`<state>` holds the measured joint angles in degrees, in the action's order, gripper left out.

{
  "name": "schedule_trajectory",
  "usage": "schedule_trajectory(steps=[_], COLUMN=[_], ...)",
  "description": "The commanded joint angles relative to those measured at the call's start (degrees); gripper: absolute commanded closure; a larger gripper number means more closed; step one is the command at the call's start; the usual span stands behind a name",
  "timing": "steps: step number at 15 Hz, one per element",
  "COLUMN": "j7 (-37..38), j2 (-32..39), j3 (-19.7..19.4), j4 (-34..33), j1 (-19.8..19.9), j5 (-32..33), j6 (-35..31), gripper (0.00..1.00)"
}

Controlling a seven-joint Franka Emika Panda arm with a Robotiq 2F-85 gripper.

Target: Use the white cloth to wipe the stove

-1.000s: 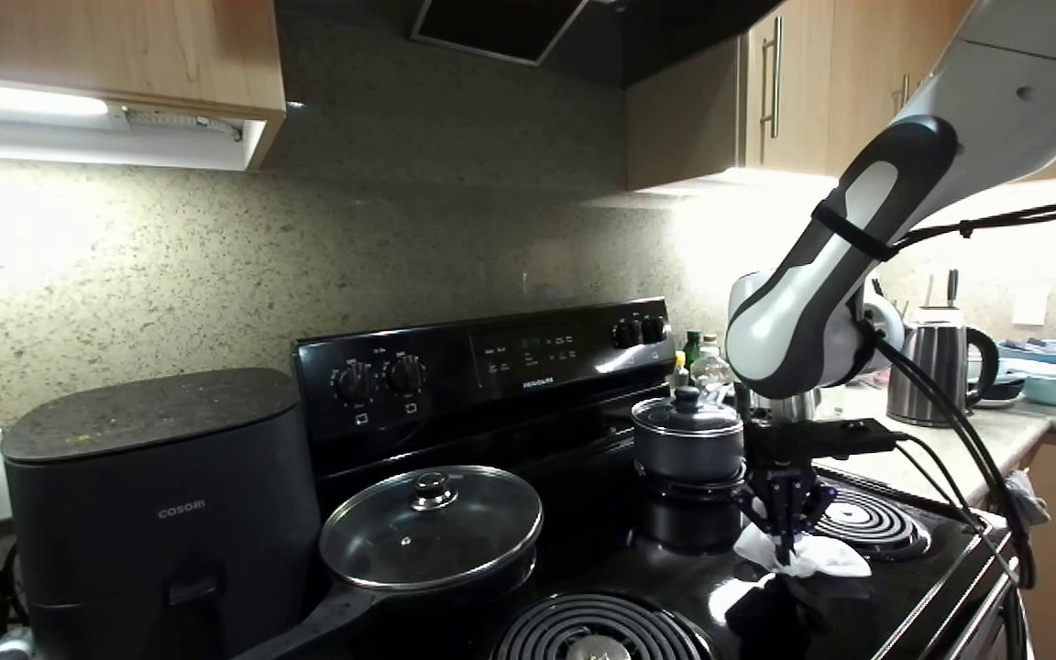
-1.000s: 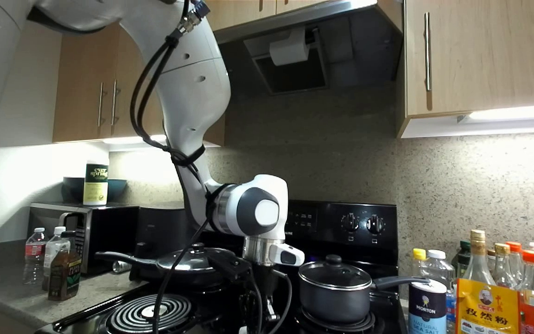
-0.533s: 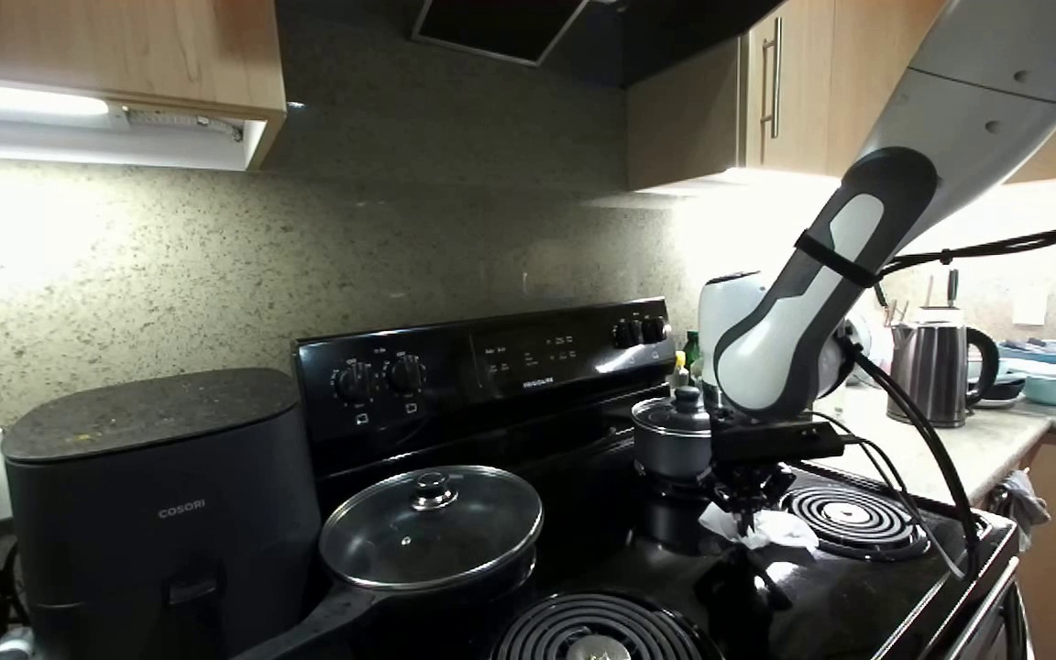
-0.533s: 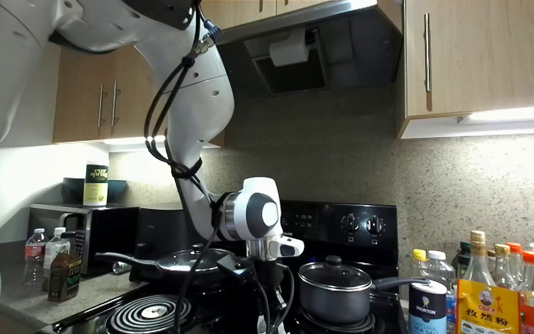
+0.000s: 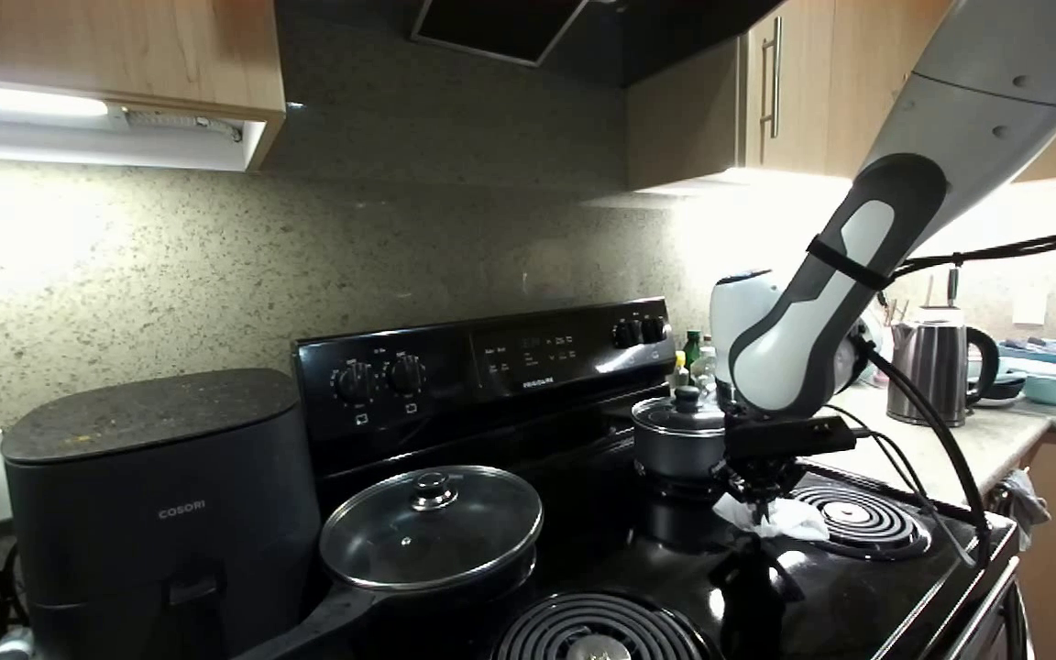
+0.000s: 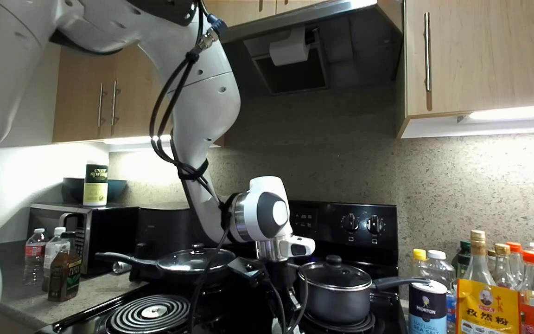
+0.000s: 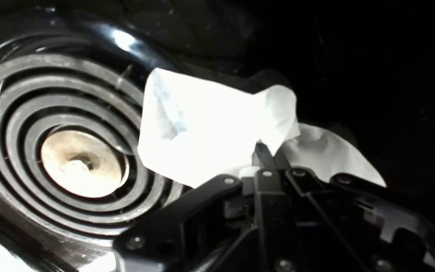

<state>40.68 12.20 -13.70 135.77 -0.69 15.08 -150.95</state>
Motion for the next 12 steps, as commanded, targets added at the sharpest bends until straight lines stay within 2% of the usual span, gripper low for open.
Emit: schedule_trajectory(steps=[1,7,12], j7=[3.6,4.5,9.0], j2=[0.9,2.5,3.8], j3=[-3.5,-6.4,-9.3], j4=[-0.1,-1.8,-3.0], j1=[0.7,1.6,1.8], j5=[5.7,7.4,8.9], j6=[-2.4,-1.4,-1.3], gripper=[1.00,1.00,1.00])
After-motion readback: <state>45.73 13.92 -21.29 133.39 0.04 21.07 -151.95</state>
